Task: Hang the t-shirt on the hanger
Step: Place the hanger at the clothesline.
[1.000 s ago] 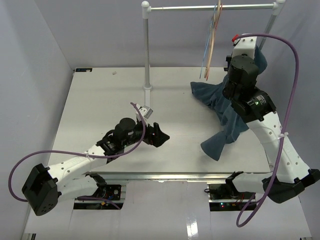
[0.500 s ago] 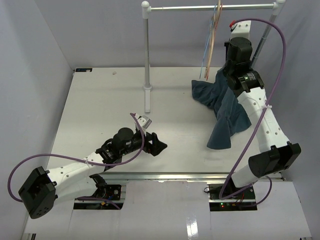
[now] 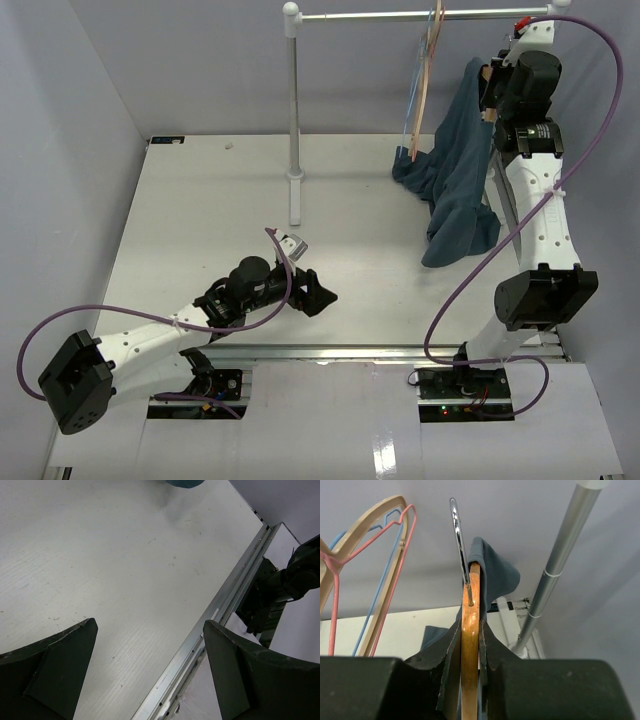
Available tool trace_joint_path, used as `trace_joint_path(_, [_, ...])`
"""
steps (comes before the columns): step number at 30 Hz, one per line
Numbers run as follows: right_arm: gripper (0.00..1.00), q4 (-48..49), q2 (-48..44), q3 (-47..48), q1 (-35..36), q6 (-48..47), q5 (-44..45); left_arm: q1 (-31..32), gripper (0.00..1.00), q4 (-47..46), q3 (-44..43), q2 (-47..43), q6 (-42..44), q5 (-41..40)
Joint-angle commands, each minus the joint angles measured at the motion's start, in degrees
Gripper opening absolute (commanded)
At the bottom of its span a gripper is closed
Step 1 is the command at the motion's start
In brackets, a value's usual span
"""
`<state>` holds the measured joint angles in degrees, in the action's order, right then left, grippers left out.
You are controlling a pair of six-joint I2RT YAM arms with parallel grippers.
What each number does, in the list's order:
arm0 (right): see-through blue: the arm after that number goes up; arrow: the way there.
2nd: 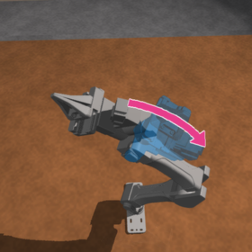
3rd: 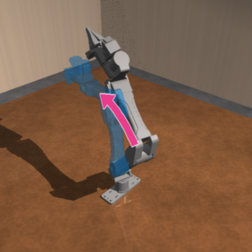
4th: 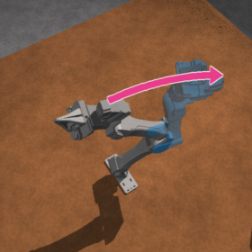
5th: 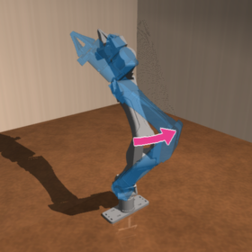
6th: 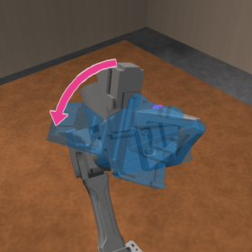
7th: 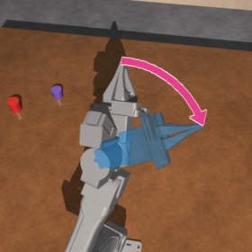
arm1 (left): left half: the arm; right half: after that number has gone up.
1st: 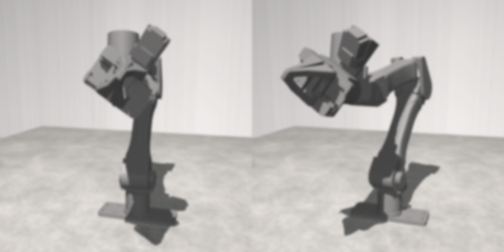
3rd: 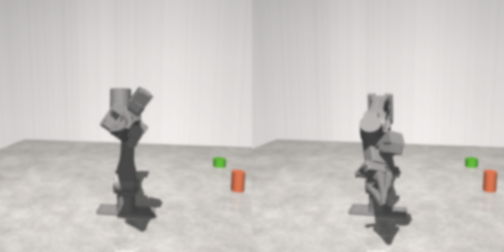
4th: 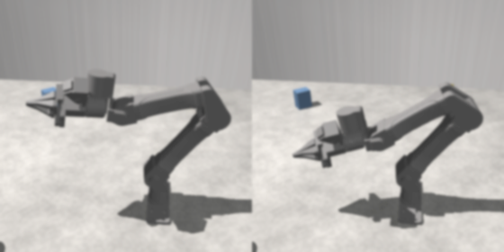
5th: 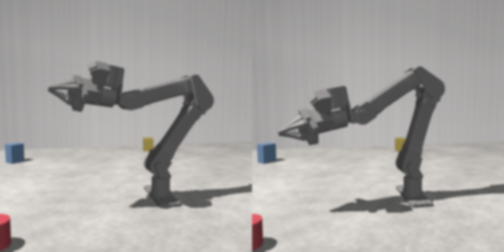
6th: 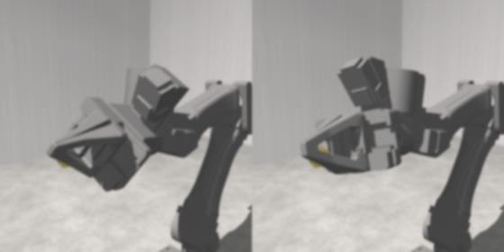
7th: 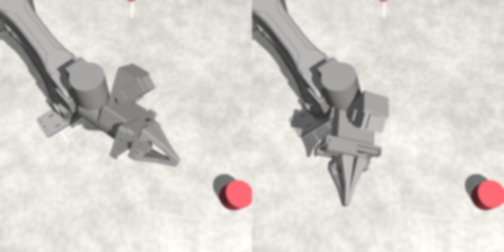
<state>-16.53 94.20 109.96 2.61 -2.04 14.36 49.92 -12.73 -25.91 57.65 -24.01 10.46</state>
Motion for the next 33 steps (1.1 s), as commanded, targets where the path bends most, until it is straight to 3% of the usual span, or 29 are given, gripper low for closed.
trace_joint_path(1, [0.08,6.96,0.46,4.55,-3.5,5.68,-11.56,0.44,0.98,-1.51,-1.15,-1.08,-0.07,1.41])
trace_joint_path(20, [0.08,14.33,5.93,8.59,-5.33,9.16,-19.48,0.6,0.98,-2.22,-0.9,-0.93,-0.25,1.76])
trace_joint_path(33, [0.08,18.86,7.31,10.28,-5.33,9.94,-17.29,0.59,0.98,-2.47,-1.07,0.42,-0.4,2.09])
